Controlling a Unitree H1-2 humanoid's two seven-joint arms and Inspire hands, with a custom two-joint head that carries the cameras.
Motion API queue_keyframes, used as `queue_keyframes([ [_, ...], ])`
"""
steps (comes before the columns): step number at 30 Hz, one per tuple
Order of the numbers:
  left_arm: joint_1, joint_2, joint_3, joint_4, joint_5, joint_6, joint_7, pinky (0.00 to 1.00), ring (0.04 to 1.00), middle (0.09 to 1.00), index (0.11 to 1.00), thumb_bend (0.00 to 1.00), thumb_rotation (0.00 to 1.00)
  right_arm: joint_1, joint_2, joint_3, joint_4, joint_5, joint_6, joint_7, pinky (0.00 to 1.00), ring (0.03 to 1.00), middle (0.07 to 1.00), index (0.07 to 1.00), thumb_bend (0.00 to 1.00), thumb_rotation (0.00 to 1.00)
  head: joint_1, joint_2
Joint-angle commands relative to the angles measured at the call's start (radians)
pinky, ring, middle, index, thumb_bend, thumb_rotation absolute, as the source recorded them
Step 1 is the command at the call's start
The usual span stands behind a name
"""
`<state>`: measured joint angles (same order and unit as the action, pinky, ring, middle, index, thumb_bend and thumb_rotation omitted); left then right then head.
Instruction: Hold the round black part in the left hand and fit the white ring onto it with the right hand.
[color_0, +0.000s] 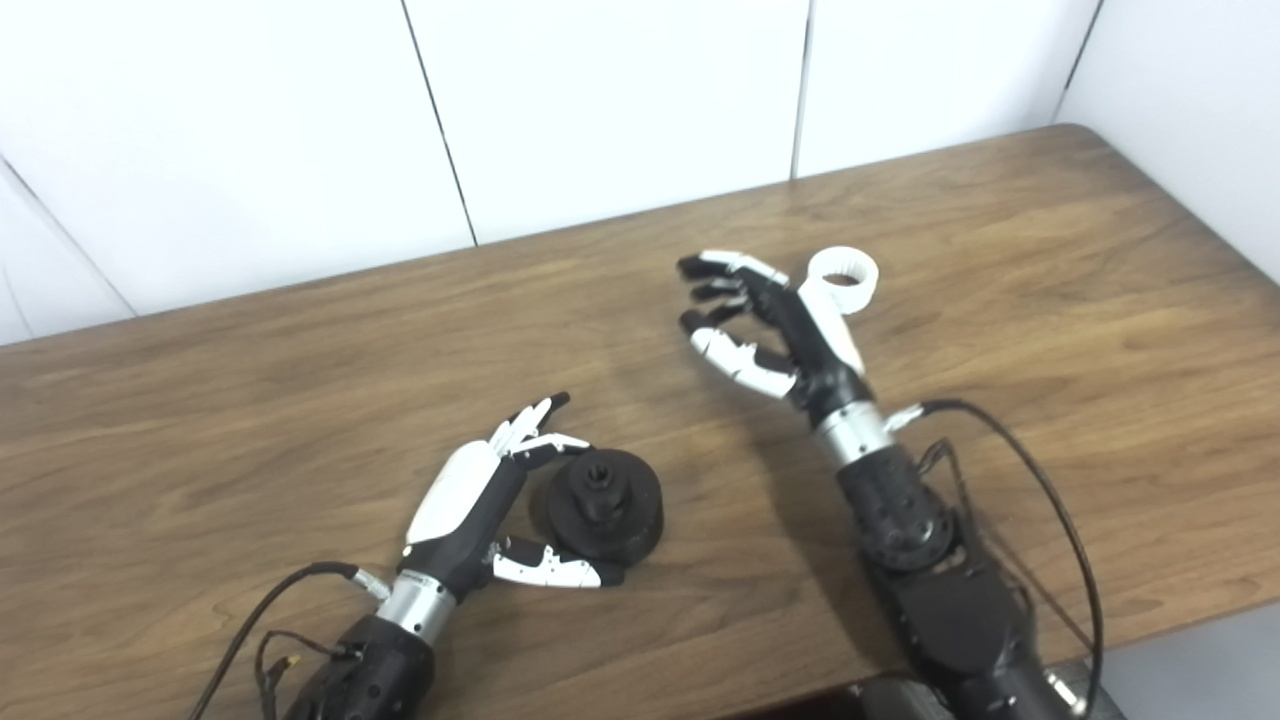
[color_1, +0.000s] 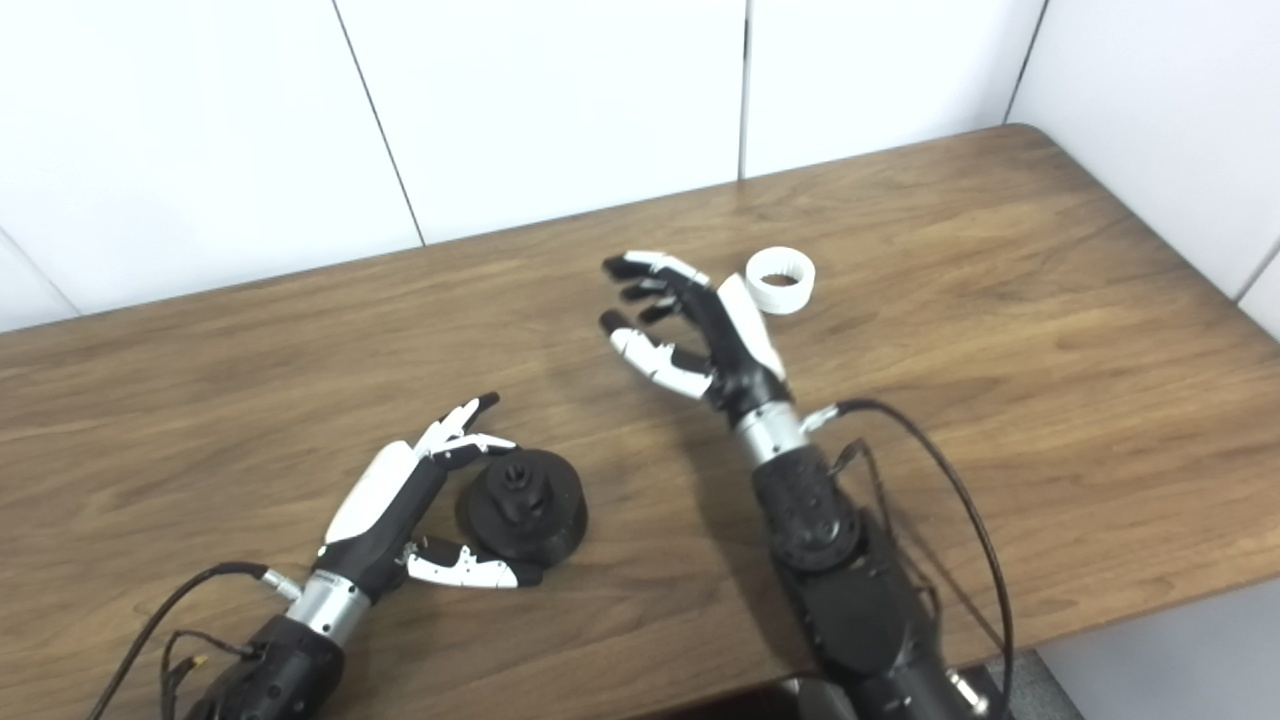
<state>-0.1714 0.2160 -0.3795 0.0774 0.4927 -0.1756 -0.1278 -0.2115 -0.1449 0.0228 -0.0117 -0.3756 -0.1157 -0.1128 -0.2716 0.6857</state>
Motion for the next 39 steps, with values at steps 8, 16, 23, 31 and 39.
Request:
queue_keyframes([
  [8,-0.013,-0.004,0.006,0.022,-0.011,-0.003,-0.023,1.00,1.000,1.000,0.648,0.97,0.37,-0.085,-0.178,-0.076,-0.132,-0.249,0.058,-0.042,0.60,0.712,0.750,0.741,0.60,0.39,-0.007,-0.004],
  [16,-0.016,-0.007,0.015,0.038,-0.016,-0.016,-0.025,1.00,1.000,1.000,0.647,0.97,0.37,-0.139,-0.285,-0.095,-0.128,-0.320,0.161,0.017,0.61,0.760,0.808,0.760,0.71,0.49,-0.004,-0.006],
  [23,-0.012,-0.008,0.021,0.036,-0.009,-0.019,-0.035,1.00,1.000,1.000,0.650,0.97,0.37,-0.171,-0.346,-0.098,-0.099,-0.310,0.290,0.133,0.66,0.817,0.868,0.800,0.81,0.53,0.003,-0.006],
  [31,-0.013,-0.011,0.026,0.029,-0.001,-0.015,-0.035,1.00,1.000,1.000,0.648,0.97,0.37,-0.211,-0.399,-0.053,-0.031,-0.307,0.390,0.254,0.70,0.888,0.932,0.851,0.96,0.60,0.012,-0.005],
  [39,-0.009,-0.019,0.027,0.024,0.007,-0.015,-0.030,1.00,1.000,1.000,0.646,0.97,0.38,-0.238,-0.413,-0.005,0.049,-0.302,0.415,0.295,0.71,0.914,0.961,0.866,1.00,0.63,0.025,0.001],
])
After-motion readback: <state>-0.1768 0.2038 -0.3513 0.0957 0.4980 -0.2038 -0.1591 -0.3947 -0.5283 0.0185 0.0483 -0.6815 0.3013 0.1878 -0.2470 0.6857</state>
